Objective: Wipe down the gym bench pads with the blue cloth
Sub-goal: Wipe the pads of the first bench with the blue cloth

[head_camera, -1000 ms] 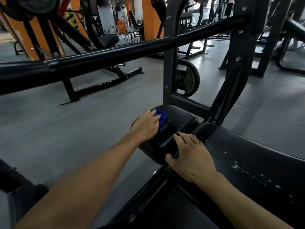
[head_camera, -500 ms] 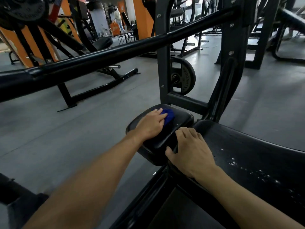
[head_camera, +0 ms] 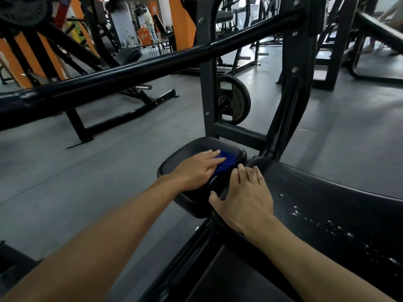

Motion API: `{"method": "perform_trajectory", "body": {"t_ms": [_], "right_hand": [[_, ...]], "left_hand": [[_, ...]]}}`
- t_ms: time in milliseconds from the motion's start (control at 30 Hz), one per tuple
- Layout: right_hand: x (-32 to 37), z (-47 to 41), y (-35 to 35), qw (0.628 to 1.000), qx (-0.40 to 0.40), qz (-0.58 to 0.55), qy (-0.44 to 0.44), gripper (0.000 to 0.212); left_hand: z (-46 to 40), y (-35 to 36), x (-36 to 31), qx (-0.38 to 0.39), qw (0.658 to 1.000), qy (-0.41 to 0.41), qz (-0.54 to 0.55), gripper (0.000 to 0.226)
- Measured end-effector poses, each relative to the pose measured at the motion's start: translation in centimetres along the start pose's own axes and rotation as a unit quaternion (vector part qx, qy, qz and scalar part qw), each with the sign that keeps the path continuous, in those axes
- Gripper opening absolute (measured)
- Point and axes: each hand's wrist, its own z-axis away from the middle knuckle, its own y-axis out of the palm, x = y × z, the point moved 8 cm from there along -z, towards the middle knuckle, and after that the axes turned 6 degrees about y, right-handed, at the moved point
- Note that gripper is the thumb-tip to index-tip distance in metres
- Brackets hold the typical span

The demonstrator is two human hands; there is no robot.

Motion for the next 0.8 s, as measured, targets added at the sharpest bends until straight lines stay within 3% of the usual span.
{"method": "perform_trajectory", "body": {"t_ms": [167,300,500,800], "right_hand": [[0.5,-0.8,-0.1,0.999,0.01,0.04,-0.026,0.101],[0.5,-1.1,-0.4,0.999,-0.004,0.041,-0.025,0.095],[0.0,-1.5,-0.4,1.0,-0.015,0.018,-0.004,0.081],[0.5,-2.9,0.1,0.996,0.007,0.062,-0.056,0.102]], "left_hand": [[5.2,-0.6,-0.9,0.021,0.994,0.093,-0.048,0.046],[0.3,0.0,-0.8,0.044,0.995,0.062,-0.063,0.048],[-7.6,0.8,0.0,0.035,0.999,0.003,0.004,0.046],[4.3,0.0,0.5,0.013,0.999,0.036,-0.023,0.047]]}}
